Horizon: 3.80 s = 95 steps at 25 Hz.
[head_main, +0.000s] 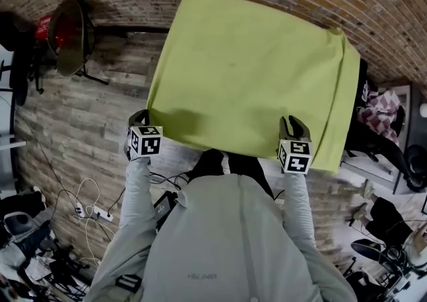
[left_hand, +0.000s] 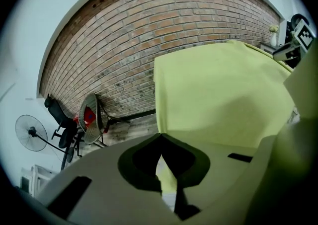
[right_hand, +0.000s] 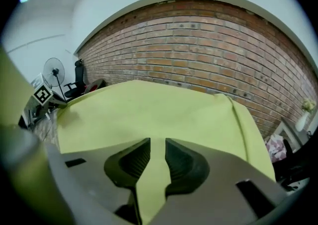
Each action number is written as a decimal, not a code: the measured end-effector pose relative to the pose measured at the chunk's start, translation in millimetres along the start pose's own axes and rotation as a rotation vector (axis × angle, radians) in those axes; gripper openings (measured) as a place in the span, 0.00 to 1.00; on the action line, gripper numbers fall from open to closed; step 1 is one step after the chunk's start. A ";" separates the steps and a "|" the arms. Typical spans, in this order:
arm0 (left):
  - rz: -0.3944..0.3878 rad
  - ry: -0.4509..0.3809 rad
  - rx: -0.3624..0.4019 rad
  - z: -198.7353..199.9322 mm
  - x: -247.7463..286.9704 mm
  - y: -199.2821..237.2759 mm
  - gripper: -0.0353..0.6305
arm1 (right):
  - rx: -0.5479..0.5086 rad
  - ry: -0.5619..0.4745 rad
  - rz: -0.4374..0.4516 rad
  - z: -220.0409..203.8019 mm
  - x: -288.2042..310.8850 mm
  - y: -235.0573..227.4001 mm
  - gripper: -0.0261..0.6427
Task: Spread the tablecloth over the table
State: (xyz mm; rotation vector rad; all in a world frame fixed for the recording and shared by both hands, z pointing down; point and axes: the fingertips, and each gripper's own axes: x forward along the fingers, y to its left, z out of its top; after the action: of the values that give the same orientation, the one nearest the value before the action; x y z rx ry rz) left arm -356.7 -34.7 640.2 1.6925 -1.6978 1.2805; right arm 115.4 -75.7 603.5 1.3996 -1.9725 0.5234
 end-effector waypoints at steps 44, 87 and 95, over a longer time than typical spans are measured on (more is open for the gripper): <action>-0.683 -0.350 0.290 214.9 -104.7 -452.1 0.10 | 0.168 0.062 -0.169 -121.6 -90.2 -168.1 0.18; -0.771 -0.336 0.409 224.0 -125.7 -569.1 0.10 | 0.400 0.288 -0.369 -283.8 -147.8 -328.4 0.08; -0.756 -0.363 0.376 230.5 -126.7 -553.0 0.10 | 0.356 0.194 -0.353 -238.4 -139.6 -320.4 0.08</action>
State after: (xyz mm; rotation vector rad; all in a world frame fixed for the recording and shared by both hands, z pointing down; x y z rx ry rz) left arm 253.3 -62.1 593.8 2.5648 -0.8044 0.9837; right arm 511.9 61.8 657.5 1.7929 -1.4824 0.8357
